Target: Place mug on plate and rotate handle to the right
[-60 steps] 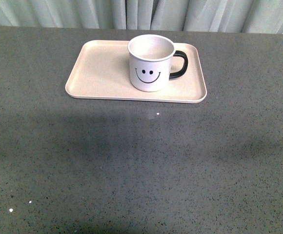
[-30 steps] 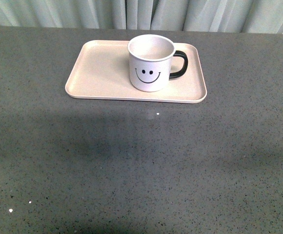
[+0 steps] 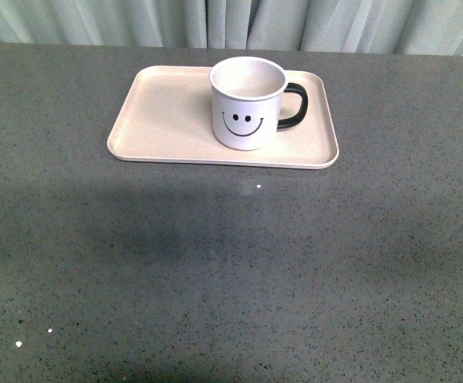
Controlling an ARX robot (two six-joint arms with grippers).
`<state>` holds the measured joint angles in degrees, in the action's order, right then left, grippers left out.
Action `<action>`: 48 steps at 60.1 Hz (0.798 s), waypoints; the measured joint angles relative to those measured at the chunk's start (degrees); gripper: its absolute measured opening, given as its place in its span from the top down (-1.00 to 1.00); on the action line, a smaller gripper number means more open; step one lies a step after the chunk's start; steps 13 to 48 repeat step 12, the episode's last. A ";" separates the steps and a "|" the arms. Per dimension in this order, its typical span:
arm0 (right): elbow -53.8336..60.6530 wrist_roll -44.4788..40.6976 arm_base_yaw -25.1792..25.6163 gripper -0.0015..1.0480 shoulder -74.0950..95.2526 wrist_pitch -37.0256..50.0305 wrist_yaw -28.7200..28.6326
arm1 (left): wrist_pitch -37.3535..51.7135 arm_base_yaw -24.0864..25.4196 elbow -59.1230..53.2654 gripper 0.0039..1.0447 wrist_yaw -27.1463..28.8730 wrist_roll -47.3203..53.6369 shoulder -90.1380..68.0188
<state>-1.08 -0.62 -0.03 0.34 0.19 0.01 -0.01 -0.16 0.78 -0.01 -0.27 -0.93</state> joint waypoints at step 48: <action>0.00 0.02 0.00 -0.82 0.00 0.00 0.00 | 0.00 0.00 0.00 -0.83 0.00 0.00 0.00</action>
